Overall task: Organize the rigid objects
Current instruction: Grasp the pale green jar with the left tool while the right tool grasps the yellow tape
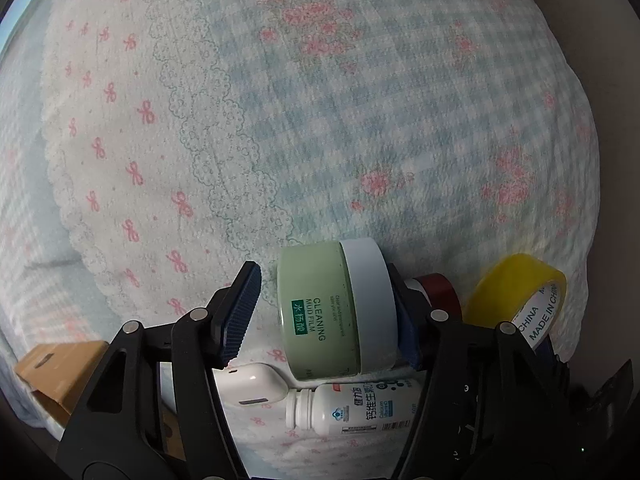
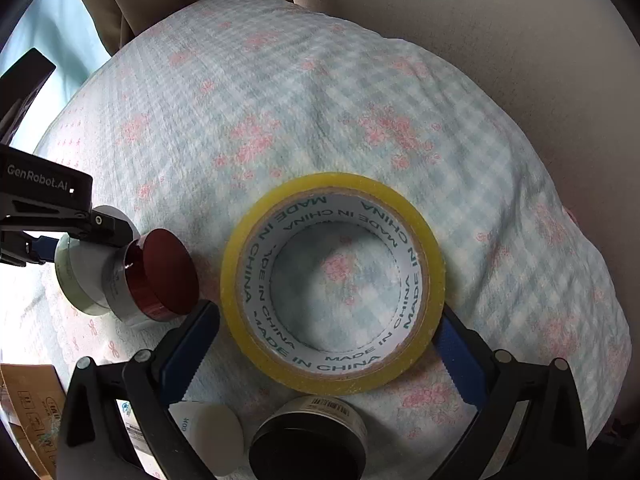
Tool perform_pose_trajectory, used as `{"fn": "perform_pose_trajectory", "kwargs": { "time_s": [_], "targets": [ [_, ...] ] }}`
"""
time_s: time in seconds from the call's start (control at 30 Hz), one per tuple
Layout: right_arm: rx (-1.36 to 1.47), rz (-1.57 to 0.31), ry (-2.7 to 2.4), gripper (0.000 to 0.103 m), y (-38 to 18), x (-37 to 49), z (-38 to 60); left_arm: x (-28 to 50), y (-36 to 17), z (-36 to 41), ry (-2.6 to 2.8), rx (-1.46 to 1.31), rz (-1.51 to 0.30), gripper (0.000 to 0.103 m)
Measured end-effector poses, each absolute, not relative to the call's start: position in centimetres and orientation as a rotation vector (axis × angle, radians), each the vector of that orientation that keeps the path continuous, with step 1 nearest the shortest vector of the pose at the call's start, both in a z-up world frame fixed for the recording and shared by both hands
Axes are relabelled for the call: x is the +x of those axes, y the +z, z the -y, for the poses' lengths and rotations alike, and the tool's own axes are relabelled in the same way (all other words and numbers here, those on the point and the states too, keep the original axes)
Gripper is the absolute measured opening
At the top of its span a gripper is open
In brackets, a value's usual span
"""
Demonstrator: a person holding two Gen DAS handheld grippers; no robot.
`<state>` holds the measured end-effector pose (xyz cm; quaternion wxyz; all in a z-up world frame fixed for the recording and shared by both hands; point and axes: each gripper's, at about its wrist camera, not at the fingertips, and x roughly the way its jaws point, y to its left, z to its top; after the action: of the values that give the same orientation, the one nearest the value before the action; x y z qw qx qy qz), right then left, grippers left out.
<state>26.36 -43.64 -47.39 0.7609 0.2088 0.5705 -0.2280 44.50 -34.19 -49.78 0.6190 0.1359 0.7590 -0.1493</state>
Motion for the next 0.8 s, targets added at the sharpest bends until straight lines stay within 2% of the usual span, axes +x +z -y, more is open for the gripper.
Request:
{"fn": "perform_pose_trajectory", "kwargs": {
  "time_s": [0.07,0.13,0.63,0.8],
  "targets": [
    [0.431,-1.242,-0.498,0.102,-47.5,26.8,43.6,44.5,-50.0,34.3,-0.369,0.324,-1.745,0.048],
    [0.413,-1.246,-0.51,0.095,-47.6,26.8,43.6,44.1,-50.3,34.8,-0.388,0.35,-1.744,0.043],
    [0.406,-1.247,-0.493,0.094,-46.3,26.3,44.2,41.4,-47.6,34.8,-0.414,0.383,-1.684,0.042],
    [0.397,-1.228,-0.489,0.094,-44.8,25.9,43.9,40.9,-44.0,33.1,-0.431,0.359,-1.641,0.042]
  ]
}}
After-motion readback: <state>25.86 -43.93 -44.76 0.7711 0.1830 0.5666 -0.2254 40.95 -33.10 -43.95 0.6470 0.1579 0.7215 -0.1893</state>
